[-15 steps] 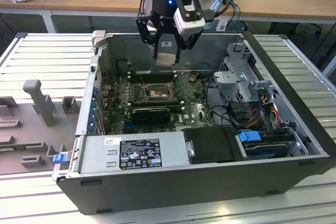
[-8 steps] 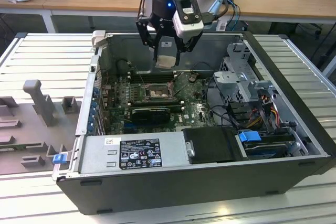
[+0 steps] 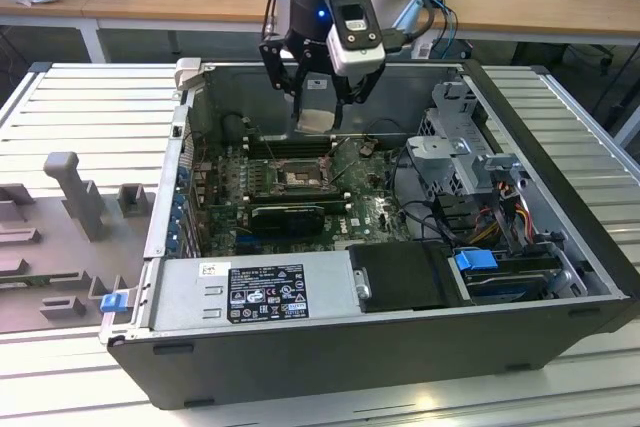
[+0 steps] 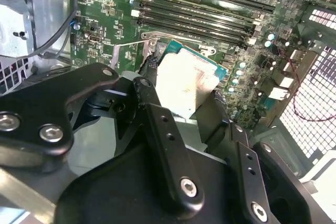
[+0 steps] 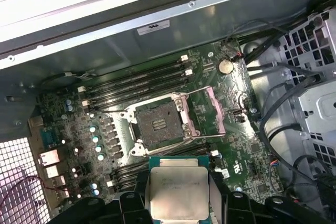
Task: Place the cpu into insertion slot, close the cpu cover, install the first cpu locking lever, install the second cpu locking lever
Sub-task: 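Place the cpu into insertion slot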
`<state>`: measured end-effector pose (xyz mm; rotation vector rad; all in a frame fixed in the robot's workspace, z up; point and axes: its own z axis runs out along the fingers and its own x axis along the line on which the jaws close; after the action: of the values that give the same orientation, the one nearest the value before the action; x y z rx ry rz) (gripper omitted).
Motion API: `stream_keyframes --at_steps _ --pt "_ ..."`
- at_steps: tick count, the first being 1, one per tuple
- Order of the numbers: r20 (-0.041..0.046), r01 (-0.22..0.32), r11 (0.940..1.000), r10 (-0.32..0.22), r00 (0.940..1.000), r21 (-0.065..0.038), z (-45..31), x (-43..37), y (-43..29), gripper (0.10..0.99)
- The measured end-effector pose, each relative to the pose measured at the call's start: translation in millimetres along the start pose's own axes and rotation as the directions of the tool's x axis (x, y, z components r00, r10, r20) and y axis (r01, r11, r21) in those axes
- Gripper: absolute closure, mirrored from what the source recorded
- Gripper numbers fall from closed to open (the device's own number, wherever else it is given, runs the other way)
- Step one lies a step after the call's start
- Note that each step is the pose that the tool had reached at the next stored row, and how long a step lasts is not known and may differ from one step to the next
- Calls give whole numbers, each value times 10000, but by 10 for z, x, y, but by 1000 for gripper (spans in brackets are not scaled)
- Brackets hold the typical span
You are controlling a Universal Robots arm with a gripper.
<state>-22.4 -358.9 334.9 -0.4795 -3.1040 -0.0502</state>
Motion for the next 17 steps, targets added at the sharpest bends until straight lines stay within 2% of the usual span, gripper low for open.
stream_keyframes --at_steps 4,5,8,17 --pt "26 -709 9975 709 9975 10 15 0 0 545" --pt "36 -1040 9946 1040 9946 8 20 -1 0 545" --pt "54 -1559 9878 1559 9878 7 34 -1 -1 545" --pt "104 -2259 9741 2258 9741 49 69 -1 -2 545"
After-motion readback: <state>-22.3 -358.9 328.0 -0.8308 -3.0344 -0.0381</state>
